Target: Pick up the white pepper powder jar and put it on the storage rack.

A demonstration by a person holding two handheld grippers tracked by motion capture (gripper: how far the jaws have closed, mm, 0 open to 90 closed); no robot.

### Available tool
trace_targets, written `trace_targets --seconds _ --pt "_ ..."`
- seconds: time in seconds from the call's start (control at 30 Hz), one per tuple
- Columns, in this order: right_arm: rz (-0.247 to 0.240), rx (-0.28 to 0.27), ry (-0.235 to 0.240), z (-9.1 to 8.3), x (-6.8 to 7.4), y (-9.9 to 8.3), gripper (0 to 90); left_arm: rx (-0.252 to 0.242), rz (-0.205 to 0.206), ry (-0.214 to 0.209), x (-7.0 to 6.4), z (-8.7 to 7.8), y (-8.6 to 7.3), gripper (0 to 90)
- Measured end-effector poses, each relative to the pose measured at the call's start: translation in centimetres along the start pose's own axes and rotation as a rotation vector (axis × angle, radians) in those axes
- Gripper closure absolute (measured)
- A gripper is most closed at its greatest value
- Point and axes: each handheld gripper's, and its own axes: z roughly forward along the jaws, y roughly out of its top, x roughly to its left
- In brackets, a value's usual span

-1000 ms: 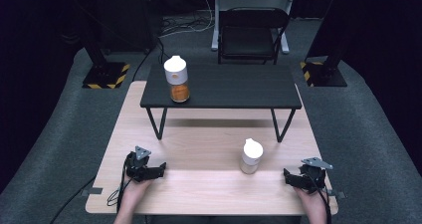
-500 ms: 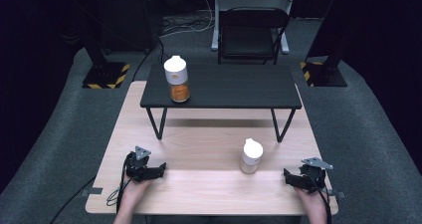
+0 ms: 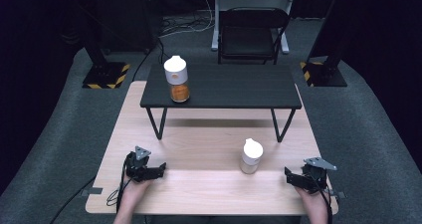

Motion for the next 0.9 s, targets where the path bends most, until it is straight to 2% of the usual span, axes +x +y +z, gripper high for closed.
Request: trace_targets --seconds 0.47,0.9 --pt "-0.016 -0.067 0.028 -2.0 0.6 -0.1 10.8 0.001 0.000 -0.001 0.0 0.0 0.0 6.8" --pt "-0.037 -0.104 0.065 -3.4 1.2 0.3 10.7 0.001 0.001 -0.002 0.0 0.0 0.0 6.7"
